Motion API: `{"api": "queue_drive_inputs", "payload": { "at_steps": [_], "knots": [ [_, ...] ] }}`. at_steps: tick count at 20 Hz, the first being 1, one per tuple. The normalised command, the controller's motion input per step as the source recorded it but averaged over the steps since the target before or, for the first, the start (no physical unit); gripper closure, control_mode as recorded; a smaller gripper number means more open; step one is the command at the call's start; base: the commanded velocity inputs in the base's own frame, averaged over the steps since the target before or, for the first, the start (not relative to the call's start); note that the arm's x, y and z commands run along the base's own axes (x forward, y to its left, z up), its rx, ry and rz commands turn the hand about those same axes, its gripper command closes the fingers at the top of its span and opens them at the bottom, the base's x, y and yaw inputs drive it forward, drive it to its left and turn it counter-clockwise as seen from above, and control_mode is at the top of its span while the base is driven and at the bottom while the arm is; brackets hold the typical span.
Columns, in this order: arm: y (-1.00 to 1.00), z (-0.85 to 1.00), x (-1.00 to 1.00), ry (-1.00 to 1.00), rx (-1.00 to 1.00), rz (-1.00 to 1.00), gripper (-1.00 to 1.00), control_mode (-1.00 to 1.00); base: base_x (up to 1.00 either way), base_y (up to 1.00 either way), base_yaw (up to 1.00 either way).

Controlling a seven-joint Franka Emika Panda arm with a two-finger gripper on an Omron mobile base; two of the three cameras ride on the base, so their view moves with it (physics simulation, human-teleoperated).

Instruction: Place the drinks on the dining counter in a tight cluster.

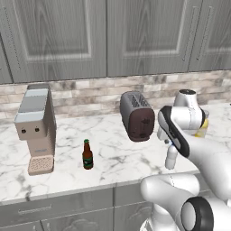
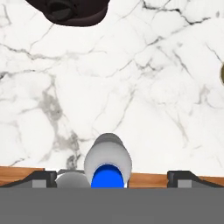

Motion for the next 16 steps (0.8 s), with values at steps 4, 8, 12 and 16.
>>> {"api": "queue_drive_inputs", "payload": {
  "at_steps": [4, 8, 12, 16],
  "knots": [
    [0.00, -0.04, 0.00, 0.00, 0.00, 0.00, -1.00, -1.00, 0.00, 0.00, 0.00],
    [0.00, -0.10, 0.00, 0.00, 0.00, 0.00, -1.00, -1.00, 0.00, 0.00, 0.00],
    [0.00, -0.17, 0.00, 0.00, 0.00, 0.00, -1.00, -1.00, 0.00, 0.00, 0.00],
    [0.00, -0.19, 0.00, 0.00, 0.00, 0.00, -1.00, -1.00, 0.00, 0.00, 0.00]
  ]
}}
